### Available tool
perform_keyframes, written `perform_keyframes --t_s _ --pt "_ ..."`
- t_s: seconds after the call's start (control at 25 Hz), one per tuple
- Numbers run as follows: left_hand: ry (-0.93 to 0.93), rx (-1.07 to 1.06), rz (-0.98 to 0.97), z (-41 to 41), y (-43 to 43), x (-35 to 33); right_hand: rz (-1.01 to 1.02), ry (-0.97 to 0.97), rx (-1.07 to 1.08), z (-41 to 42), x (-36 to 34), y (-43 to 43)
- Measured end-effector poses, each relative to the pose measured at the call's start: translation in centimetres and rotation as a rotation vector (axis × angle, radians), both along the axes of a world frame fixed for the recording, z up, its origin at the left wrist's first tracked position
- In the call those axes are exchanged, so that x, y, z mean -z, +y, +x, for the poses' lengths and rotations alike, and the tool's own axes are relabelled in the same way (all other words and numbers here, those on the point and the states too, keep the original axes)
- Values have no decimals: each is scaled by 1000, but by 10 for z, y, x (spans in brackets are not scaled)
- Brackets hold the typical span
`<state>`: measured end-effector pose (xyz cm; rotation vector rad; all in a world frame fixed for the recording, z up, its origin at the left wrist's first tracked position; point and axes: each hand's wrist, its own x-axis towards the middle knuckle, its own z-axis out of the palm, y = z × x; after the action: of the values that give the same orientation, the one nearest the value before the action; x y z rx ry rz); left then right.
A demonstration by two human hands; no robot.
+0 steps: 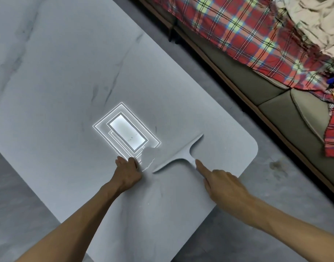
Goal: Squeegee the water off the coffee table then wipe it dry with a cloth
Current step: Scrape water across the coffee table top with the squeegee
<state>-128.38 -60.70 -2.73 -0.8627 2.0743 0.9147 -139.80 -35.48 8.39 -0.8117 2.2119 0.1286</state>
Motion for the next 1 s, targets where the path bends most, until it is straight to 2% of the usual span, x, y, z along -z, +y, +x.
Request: perform_keyframes --t_s 0.08,0.16,0.24,0.32,0.44,0.64,0.76,0.8,0.88,0.96,1.0 --pt "-6 15 -14 -2 0 0 -104 -1 26 -20 -5 -1" --pt "-11 15 -15 -3 1 3 -226 121 121 -59 -1 -16" --pt "-12 -7 -11 -2 1 5 -238 244 235 -101 8 -36" --pt "-4 -4 -13 0 -2 7 -176 268 353 -124 17 -47" --pt "0 15 -6 2 -5 9 -91 193 412 -106 21 -39" --pt "-2 13 -11 -1 -1 5 51 29 335 -10 -9 -1" --pt "-9 31 -18 -3 2 1 40 -61 304 1 -29 12" --pt "-15 39 -24 -4 3 0 -3 -29 329 -9 -31 12" --pt "-24 49 -40 -6 7 -3 -52 156 366 -46 -25 8" --pt "-23 43 -93 -6 9 -3 -6 329 372 -85 -15 5" --pt "-23 65 -107 -4 10 -3 28 353 379 -98 -11 6"
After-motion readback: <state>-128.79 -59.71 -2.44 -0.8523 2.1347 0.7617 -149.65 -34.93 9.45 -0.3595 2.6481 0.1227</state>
